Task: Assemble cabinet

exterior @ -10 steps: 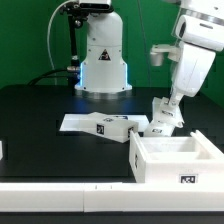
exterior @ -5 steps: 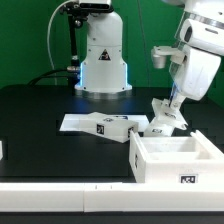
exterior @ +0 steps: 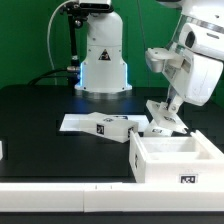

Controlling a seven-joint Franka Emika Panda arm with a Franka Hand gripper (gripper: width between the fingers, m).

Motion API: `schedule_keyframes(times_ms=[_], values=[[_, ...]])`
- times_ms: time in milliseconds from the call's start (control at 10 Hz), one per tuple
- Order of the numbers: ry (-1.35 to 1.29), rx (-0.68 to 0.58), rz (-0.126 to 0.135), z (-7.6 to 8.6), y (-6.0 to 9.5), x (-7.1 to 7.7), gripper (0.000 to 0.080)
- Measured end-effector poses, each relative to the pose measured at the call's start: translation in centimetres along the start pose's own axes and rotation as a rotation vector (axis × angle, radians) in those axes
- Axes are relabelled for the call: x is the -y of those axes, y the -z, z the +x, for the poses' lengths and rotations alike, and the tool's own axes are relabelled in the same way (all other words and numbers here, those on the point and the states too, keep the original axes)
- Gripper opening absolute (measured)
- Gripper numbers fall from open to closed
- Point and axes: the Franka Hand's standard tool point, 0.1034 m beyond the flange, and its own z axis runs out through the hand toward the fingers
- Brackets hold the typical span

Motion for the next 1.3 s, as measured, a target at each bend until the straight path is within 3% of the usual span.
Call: schedule_keyframes(times_ms=[200, 500, 800, 1000, 1300], values=[[0.128, -0.007, -0.015, -0.2, 0.0, -0.4, 0.0064], [0.119, -0.006, -0.018, 0.4, 0.1, -0.3, 0.0064], [0.111, -0.008, -0.031, 0.4, 0.6, -1.3, 0.0064], [0.103, -0.006, -0.03, 0.2, 0.3, -2.1, 0.0064], [0.091, -0.005, -0.028, 0.3, 0.2, -2.1, 0.0064]])
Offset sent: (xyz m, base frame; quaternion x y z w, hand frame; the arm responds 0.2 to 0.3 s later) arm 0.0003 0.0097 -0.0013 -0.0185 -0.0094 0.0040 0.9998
